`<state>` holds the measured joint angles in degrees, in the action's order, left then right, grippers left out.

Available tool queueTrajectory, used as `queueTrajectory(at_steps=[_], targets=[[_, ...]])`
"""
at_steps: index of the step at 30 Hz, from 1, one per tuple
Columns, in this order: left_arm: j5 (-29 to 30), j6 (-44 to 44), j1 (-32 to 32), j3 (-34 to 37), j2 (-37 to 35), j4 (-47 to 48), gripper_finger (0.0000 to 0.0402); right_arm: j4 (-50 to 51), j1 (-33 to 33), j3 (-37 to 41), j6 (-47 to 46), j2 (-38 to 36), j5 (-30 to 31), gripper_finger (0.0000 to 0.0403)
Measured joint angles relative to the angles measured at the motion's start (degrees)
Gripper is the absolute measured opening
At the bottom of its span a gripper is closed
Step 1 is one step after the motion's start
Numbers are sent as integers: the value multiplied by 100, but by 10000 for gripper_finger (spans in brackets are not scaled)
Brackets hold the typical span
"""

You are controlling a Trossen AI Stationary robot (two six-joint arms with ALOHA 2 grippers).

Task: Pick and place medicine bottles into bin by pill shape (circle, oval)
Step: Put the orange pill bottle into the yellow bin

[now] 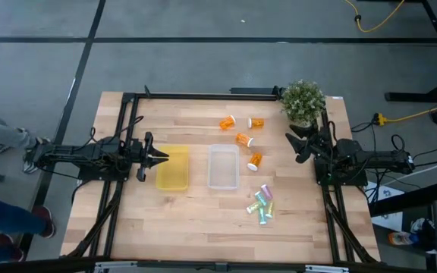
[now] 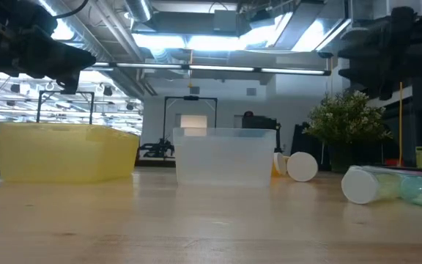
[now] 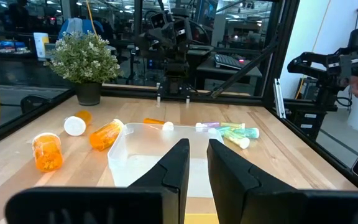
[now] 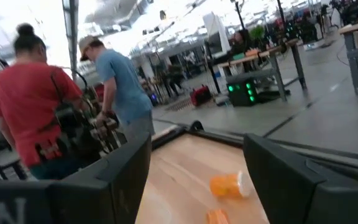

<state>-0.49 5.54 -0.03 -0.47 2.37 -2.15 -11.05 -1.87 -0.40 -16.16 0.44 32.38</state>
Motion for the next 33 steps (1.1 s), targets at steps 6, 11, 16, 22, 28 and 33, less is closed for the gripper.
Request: queueTrajectory(at_steps=[6,11,16,22,28,33], targets=[[0,2,0,0,0,0,51,22,0,0,711,5,118,257],[0,1,1,0,1,0,51,34,-2,0,875,5,112,257],[0,2,2,0,0,0,51,22,-2,0,520,5,98,257],[-1,0,0,-2,0,0,51,15,-1,0,-180,5,-755,257],[0,1,0,0,2,0,51,26,-2,0,-179,7,-1516,257],[-2,2,0,-2,0,0,51,599,-2,0,-431,8,-1316,257]])
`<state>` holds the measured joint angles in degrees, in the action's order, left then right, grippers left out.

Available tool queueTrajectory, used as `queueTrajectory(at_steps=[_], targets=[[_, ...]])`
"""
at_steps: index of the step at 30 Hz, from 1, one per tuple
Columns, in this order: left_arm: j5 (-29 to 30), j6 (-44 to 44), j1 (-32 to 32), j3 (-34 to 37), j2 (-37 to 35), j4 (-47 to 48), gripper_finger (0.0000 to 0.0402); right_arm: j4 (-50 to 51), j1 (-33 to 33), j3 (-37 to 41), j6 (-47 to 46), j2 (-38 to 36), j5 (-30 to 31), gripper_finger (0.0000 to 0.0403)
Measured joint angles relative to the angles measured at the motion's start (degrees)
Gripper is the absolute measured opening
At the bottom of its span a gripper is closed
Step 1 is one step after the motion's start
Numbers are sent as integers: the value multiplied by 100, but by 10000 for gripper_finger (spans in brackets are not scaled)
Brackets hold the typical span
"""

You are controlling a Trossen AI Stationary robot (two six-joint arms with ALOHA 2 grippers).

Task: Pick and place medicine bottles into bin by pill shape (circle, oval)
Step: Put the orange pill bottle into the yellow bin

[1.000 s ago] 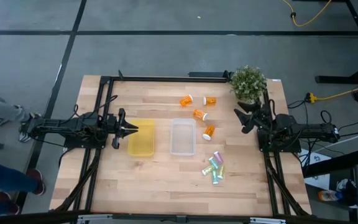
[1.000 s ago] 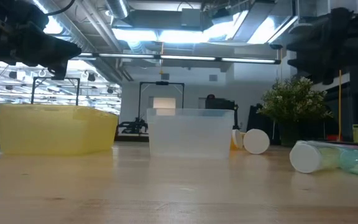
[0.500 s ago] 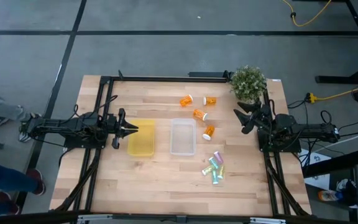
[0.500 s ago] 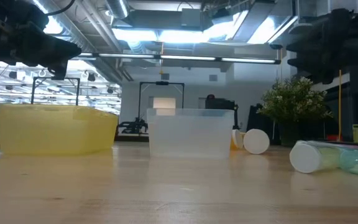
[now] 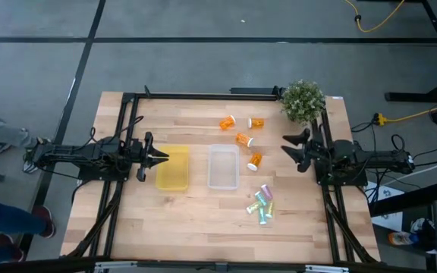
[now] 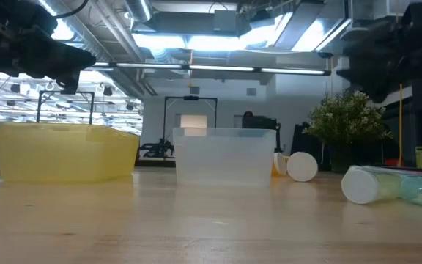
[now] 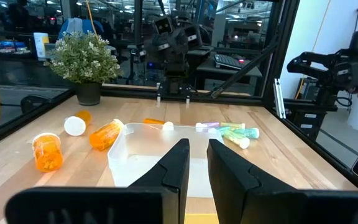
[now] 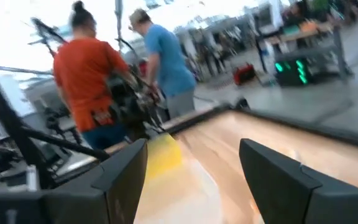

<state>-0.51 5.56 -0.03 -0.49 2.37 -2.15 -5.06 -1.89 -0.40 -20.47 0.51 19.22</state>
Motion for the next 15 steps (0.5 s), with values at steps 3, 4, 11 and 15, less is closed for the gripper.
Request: queueTrajectory(at_steps=[3,4,11,15], targets=[[2,-2,0,0,0,0,51,77,2,-2,-177,164,184,257],[1,0,1,1,0,2,51,110,1,-2,-183,205,233,257],[2,-833,0,2,0,-4,51,77,3,-7,-289,961,767,257],[2,-1060,0,1,0,-2,51,75,98,-7,-509,1418,878,257]])
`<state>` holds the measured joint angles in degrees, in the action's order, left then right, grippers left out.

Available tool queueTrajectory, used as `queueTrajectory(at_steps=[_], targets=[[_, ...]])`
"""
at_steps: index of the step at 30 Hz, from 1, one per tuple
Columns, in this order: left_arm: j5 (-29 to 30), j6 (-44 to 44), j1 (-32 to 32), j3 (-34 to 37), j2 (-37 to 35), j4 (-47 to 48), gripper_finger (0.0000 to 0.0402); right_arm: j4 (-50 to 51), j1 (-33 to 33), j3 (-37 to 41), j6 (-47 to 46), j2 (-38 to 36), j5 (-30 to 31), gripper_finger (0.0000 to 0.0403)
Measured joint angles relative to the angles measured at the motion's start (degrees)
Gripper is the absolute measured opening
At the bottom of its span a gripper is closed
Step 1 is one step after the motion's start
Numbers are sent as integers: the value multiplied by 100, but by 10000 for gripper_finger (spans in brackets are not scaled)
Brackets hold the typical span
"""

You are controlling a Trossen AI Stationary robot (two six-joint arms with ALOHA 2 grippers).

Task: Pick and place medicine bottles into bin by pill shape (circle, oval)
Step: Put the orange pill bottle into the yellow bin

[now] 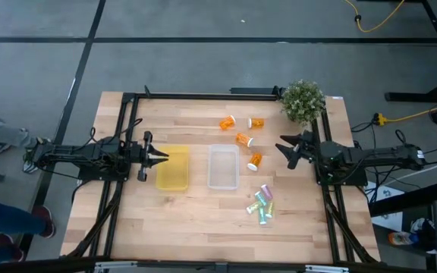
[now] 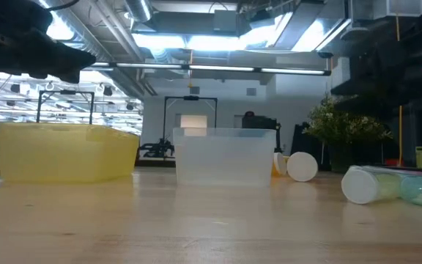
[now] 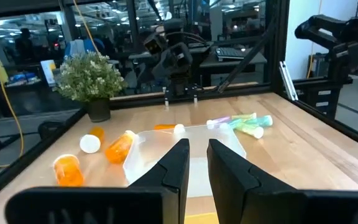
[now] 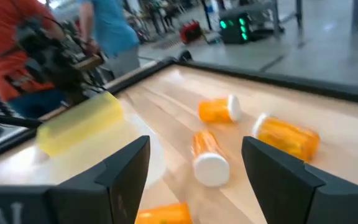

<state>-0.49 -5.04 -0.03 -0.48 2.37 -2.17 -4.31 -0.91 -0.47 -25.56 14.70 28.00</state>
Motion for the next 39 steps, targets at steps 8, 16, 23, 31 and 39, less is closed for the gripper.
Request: queueTrajectory(at_steps=[8,16,23,31,39], targets=[[0,-342,1,1,0,-43,51,-7,586,0,-310,819,-69,257],[0,-299,0,1,1,-44,51,-33,1249,-2,-414,1588,-1063,257],[2,-501,2,1,2,-72,51,57,1351,-11,-263,2186,-2215,257],[-12,-863,1,-1,0,-664,51,76,1343,-11,-110,2663,-3047,257],[-50,-297,0,-1,0,-955,51,-44,869,-628,-118,2698,-4164,257]])
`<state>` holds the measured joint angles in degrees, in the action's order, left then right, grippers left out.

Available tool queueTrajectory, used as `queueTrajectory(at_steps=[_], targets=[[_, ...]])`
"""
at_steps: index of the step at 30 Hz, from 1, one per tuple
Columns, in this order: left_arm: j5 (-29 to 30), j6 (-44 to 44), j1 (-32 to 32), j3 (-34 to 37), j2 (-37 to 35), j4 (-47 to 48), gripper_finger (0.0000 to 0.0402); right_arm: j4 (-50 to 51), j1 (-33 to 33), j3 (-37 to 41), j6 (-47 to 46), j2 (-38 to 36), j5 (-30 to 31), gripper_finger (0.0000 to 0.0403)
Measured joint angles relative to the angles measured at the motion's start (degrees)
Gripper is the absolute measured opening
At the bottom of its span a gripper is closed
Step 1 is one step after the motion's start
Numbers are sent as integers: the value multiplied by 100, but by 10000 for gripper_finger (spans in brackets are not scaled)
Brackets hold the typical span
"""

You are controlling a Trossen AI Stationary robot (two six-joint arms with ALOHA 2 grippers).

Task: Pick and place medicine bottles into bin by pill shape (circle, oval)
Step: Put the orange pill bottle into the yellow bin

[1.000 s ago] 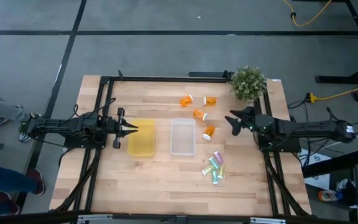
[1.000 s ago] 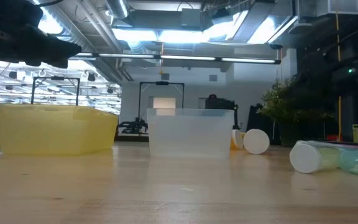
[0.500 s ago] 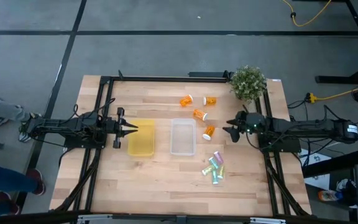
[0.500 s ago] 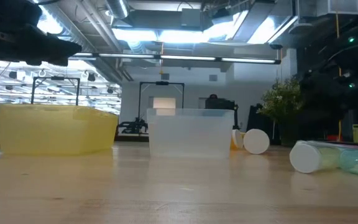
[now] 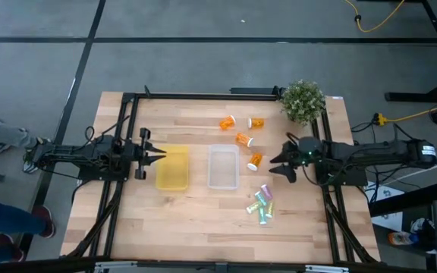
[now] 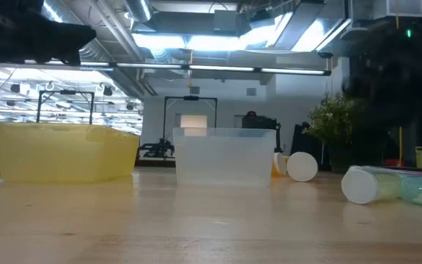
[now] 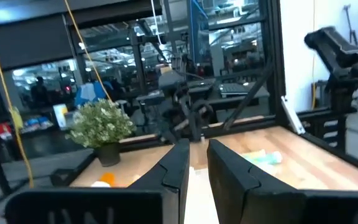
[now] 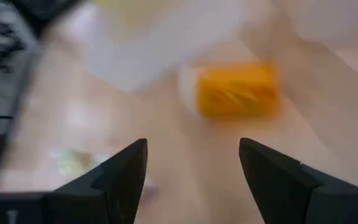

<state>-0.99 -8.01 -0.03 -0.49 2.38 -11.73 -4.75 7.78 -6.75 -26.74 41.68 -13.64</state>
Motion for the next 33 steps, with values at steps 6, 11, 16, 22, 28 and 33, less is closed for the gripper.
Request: queueTrajectory(at_steps=[6,11,16,22,28,33], targets=[[0,479,0,0,0,2,51,1502,-494,-1483,17,290,833,257],[1,490,1,0,0,9,51,3506,-545,-2744,-855,801,1570,257],[2,496,0,0,0,13,51,4283,-545,-3366,-1630,1276,1861,257],[2,779,2,0,0,15,51,4433,-545,-3414,-2391,1716,1872,257],[4,901,1,0,0,14,51,4436,-545,-3414,-2996,2256,2436,257],[4,899,0,0,0,13,51,4304,-545,-3414,-3163,2639,2441,257]])
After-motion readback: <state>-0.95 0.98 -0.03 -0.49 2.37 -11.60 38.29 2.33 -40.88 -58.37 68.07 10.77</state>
